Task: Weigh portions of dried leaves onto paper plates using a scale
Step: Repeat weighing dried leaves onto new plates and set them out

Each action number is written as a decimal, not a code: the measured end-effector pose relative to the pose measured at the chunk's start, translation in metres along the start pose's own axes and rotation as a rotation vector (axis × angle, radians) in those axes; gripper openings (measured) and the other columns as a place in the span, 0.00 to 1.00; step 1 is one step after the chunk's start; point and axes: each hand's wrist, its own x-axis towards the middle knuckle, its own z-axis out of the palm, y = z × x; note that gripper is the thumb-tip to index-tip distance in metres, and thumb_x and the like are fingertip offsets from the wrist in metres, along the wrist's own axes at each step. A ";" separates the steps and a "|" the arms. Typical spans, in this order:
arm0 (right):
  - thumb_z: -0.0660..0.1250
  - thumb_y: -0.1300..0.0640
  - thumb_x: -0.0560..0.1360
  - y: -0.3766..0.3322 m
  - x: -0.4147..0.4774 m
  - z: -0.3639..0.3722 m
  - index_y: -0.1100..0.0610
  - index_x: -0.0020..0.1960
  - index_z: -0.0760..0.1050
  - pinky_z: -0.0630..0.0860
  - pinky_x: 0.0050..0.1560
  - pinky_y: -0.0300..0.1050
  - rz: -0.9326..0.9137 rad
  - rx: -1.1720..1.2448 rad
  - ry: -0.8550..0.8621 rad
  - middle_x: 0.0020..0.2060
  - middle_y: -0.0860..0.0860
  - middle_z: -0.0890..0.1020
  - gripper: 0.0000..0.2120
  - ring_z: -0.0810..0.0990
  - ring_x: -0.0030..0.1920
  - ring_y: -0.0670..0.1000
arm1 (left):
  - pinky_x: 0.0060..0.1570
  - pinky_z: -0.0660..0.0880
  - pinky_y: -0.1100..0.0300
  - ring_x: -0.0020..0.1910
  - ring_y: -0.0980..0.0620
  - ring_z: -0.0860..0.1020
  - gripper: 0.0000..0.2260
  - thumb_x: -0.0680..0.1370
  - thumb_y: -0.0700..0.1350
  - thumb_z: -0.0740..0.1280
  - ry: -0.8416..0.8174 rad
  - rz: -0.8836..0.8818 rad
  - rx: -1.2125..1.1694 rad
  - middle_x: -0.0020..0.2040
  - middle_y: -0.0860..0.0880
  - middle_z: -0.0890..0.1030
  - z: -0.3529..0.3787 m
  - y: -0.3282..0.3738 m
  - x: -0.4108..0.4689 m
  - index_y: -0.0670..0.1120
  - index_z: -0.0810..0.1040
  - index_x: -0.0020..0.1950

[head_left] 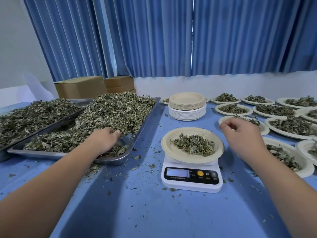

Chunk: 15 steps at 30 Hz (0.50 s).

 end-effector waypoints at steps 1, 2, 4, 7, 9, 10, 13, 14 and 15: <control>0.63 0.59 0.77 0.000 0.000 0.000 0.53 0.40 0.79 0.66 0.35 0.36 0.001 0.001 0.001 0.34 0.41 0.77 0.09 0.73 0.35 0.41 | 0.60 0.70 0.50 0.65 0.39 0.72 0.28 0.82 0.60 0.51 -0.006 0.013 0.016 0.69 0.37 0.72 0.001 -0.002 0.003 0.43 0.65 0.74; 0.63 0.59 0.77 0.001 0.001 0.000 0.53 0.40 0.79 0.66 0.35 0.36 0.002 -0.001 -0.001 0.33 0.41 0.77 0.09 0.73 0.35 0.41 | 0.64 0.69 0.49 0.68 0.38 0.70 0.28 0.82 0.61 0.51 -0.036 0.003 0.035 0.71 0.37 0.69 0.002 -0.003 0.005 0.43 0.63 0.75; 0.63 0.59 0.77 0.001 0.001 0.001 0.53 0.40 0.78 0.65 0.35 0.36 0.001 -0.008 -0.008 0.33 0.42 0.77 0.09 0.73 0.34 0.41 | 0.68 0.65 0.48 0.71 0.38 0.66 0.31 0.82 0.62 0.50 -0.118 -0.050 0.057 0.74 0.37 0.65 0.004 -0.004 0.006 0.42 0.59 0.77; 0.63 0.59 0.77 0.002 0.003 0.000 0.52 0.39 0.78 0.64 0.33 0.37 0.005 -0.010 -0.008 0.32 0.41 0.76 0.09 0.72 0.34 0.41 | 0.66 0.67 0.51 0.69 0.40 0.69 0.29 0.83 0.61 0.50 -0.149 -0.023 0.089 0.72 0.38 0.69 0.003 0.000 0.006 0.40 0.64 0.74; 0.63 0.59 0.77 0.004 0.003 0.000 0.52 0.39 0.78 0.64 0.33 0.37 0.004 -0.010 -0.008 0.33 0.41 0.76 0.09 0.72 0.34 0.40 | 0.57 0.73 0.55 0.59 0.43 0.76 0.25 0.82 0.59 0.53 -0.112 0.054 0.092 0.62 0.41 0.78 0.002 0.004 0.006 0.43 0.73 0.68; 0.63 0.59 0.77 0.004 0.004 0.001 0.52 0.40 0.78 0.65 0.34 0.37 0.004 -0.007 -0.010 0.33 0.41 0.76 0.09 0.72 0.34 0.40 | 0.48 0.73 0.57 0.51 0.46 0.78 0.22 0.82 0.59 0.55 -0.077 0.084 0.067 0.55 0.44 0.81 0.003 0.004 0.006 0.45 0.77 0.63; 0.63 0.59 0.77 0.003 0.004 0.002 0.52 0.40 0.78 0.66 0.35 0.39 -0.002 -0.012 -0.020 0.33 0.41 0.77 0.08 0.72 0.34 0.40 | 0.43 0.73 0.57 0.45 0.47 0.77 0.22 0.81 0.61 0.54 0.068 0.097 0.079 0.48 0.44 0.80 0.002 0.006 0.001 0.46 0.78 0.55; 0.63 0.59 0.77 0.003 0.003 0.003 0.53 0.41 0.79 0.66 0.36 0.40 -0.006 -0.019 -0.025 0.34 0.41 0.77 0.08 0.72 0.35 0.40 | 0.52 0.74 0.52 0.52 0.44 0.77 0.24 0.80 0.63 0.52 0.082 0.070 0.150 0.55 0.42 0.79 0.002 0.005 0.000 0.47 0.76 0.60; 0.63 0.59 0.77 0.003 0.003 0.003 0.53 0.41 0.79 0.66 0.37 0.41 -0.008 -0.023 -0.028 0.35 0.41 0.78 0.08 0.73 0.35 0.40 | 0.60 0.71 0.47 0.62 0.40 0.74 0.27 0.80 0.65 0.49 0.049 0.030 0.209 0.64 0.41 0.75 0.002 0.003 0.000 0.49 0.72 0.66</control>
